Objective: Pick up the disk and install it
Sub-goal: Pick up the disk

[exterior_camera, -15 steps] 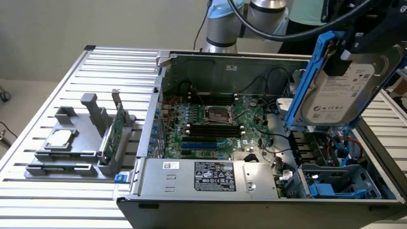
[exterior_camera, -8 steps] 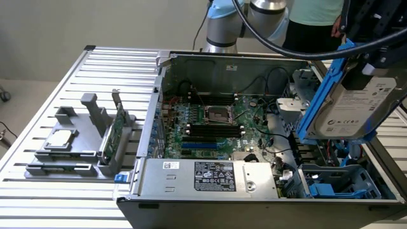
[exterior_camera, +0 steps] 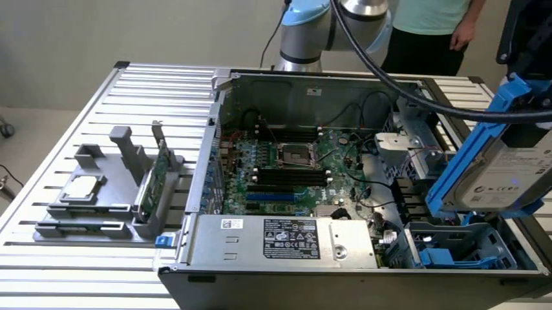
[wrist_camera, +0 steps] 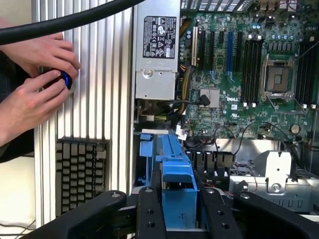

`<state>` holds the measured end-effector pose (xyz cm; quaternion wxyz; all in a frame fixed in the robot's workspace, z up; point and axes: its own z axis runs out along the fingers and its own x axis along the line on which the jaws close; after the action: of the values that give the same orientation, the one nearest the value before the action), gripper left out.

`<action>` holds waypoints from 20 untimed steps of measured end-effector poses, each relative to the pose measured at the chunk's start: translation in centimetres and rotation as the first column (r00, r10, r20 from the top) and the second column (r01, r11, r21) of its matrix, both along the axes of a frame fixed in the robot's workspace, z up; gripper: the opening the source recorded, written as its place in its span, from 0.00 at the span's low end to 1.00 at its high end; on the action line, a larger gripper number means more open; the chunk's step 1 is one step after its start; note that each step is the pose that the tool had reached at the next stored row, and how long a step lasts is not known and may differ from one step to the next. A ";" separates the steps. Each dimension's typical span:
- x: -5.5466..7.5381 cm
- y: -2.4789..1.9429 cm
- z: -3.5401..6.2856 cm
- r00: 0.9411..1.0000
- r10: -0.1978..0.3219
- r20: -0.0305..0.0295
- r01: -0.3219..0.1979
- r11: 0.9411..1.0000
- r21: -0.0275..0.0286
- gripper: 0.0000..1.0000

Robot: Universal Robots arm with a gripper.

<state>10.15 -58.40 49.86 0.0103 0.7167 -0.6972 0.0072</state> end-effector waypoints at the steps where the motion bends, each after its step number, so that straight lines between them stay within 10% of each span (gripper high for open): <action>1: 0.2 -0.37 -0.17 1.000 0.000 0.000 0.000 1.000 0.000 0.32; 8: 0.3 -0.96 -1.45 1.000 0.000 0.000 0.000 1.000 0.000 0.32; 20: 0.3 -0.07 -3.63 1.000 0.000 0.000 0.000 1.000 0.000 0.32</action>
<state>10.49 -58.47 46.24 0.0104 0.7168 -0.6972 0.0071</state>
